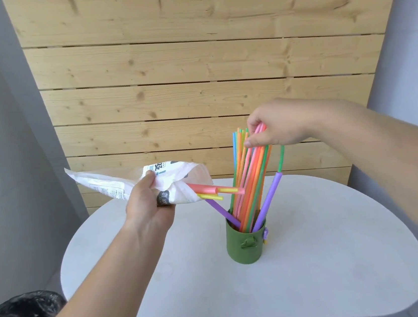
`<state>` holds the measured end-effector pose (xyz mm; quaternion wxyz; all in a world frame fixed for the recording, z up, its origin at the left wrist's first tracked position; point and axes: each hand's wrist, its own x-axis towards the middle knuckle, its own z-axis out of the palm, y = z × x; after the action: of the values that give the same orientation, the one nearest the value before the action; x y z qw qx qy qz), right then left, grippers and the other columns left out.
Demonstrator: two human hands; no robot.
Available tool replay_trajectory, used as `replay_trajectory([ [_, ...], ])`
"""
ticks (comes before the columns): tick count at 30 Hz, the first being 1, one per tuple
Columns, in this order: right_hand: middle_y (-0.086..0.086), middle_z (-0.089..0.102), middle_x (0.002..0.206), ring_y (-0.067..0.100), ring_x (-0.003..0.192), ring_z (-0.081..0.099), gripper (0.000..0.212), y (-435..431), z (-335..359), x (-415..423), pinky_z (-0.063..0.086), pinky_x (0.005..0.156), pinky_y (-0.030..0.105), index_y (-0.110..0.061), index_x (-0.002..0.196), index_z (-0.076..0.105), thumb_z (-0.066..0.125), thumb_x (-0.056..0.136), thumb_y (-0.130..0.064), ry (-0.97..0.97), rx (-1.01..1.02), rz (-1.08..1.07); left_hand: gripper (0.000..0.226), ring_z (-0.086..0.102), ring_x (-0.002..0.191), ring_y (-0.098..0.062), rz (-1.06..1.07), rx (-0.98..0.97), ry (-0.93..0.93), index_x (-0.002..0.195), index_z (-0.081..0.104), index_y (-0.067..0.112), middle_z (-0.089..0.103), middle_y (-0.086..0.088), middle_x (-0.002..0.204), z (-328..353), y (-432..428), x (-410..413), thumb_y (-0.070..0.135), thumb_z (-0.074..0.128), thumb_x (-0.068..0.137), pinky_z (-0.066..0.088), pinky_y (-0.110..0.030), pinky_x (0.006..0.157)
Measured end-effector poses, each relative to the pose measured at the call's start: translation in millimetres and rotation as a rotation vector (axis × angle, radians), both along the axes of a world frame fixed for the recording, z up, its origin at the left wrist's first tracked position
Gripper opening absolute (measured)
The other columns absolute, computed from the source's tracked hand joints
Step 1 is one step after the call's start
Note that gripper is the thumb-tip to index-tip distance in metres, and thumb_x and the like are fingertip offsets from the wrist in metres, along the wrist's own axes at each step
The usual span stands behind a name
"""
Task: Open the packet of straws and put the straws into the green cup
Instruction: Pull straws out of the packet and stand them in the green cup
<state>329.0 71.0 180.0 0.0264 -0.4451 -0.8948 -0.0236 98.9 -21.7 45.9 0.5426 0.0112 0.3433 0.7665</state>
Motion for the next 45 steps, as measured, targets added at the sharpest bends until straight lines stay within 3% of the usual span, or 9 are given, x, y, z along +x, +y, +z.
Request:
replay_trajectory([
  [9,-0.006,0.050,0.076,0.014,0.067,0.047,0.037,2,-30,-9,0.034,0.058,0.035,-0.027,0.082,0.040,0.049,0.093,-0.062,-0.036,0.117,0.008,0.036,0.076,0.111,-0.028,0.010,0.013,-0.012,0.137,0.059,0.002,0.075,-0.014,0.127,3,-2,-4,0.014,0.063,0.104,0.063,-0.041,0.087],
  [23,0.003,0.055,0.137,0.026,0.131,0.047,0.063,-12,-44,-4,0.033,0.106,0.042,-0.017,0.136,0.053,0.032,0.095,-0.061,0.176,0.280,0.041,0.034,0.076,0.109,-0.027,0.017,-0.007,-0.004,0.136,0.060,0.002,0.075,-0.012,0.127,9,-7,-3,0.015,0.063,0.105,0.063,-0.039,0.083],
  [27,-0.003,0.056,0.096,0.028,0.105,0.057,0.045,-11,-47,-6,0.039,0.095,0.042,-0.015,0.094,0.050,0.020,0.103,-0.048,0.102,0.296,0.094,0.032,0.076,0.106,-0.025,0.027,-0.010,-0.001,0.134,0.061,0.002,0.075,-0.012,0.125,10,-9,-2,0.014,0.063,0.104,0.062,-0.038,0.079],
  [30,0.001,0.063,0.109,0.029,0.114,0.057,0.056,-11,-45,-5,0.038,0.099,0.043,-0.013,0.113,0.054,0.018,0.100,-0.055,0.106,0.267,0.071,0.031,0.076,0.099,-0.024,0.020,0.008,0.008,0.133,0.061,0.002,0.075,-0.011,0.119,11,-9,-2,0.014,0.062,0.105,0.062,-0.038,0.081],
  [33,0.009,0.054,0.144,0.030,0.136,0.045,0.068,-16,-40,-4,0.033,0.108,0.044,-0.012,0.145,0.045,0.025,0.100,-0.058,0.236,0.330,0.045,0.034,0.075,0.109,-0.026,0.004,0.028,0.034,0.139,0.060,0.002,0.074,-0.013,0.130,14,-9,-2,0.016,0.058,0.107,0.061,-0.038,0.087],
  [37,0.008,0.064,0.101,0.029,0.096,0.057,0.047,-56,-37,-9,0.044,0.082,0.039,-0.007,0.110,0.064,0.035,0.100,-0.042,0.714,0.620,0.133,0.036,0.074,0.116,-0.028,0.008,0.052,0.042,0.140,0.059,0.001,0.073,-0.014,0.133,19,-11,-5,0.017,0.058,0.107,0.061,-0.039,0.086],
  [40,-0.005,0.055,0.065,0.020,0.063,0.052,0.039,-104,-52,-16,0.036,0.056,0.036,-0.019,0.088,0.050,0.026,0.101,-0.048,0.876,0.385,-0.019,0.032,0.075,0.114,-0.029,0.031,0.072,0.054,0.135,0.061,0.001,0.074,-0.018,0.129,24,-14,-9,0.017,0.058,0.107,0.062,-0.040,0.089],
  [42,0.001,0.058,0.062,0.022,0.064,0.060,0.048,-123,-69,-21,0.046,0.061,0.038,-0.023,0.084,0.045,0.021,0.097,-0.062,0.854,0.056,-0.168,0.031,0.074,0.116,-0.029,0.050,0.101,0.058,0.134,0.062,0.001,0.074,-0.020,0.130,29,-16,-13,0.018,0.057,0.108,0.060,-0.040,0.095],
  [45,0.003,0.067,0.061,0.020,0.048,0.059,0.058,-130,-89,-31,0.050,0.053,0.030,-0.027,0.106,0.054,0.019,0.092,-0.072,0.966,-0.430,-0.365,0.021,0.077,0.107,-0.025,0.073,0.153,0.065,0.119,0.065,0.004,0.077,-0.013,0.120,39,-20,-17,0.019,0.057,0.108,0.062,-0.038,0.092],
])
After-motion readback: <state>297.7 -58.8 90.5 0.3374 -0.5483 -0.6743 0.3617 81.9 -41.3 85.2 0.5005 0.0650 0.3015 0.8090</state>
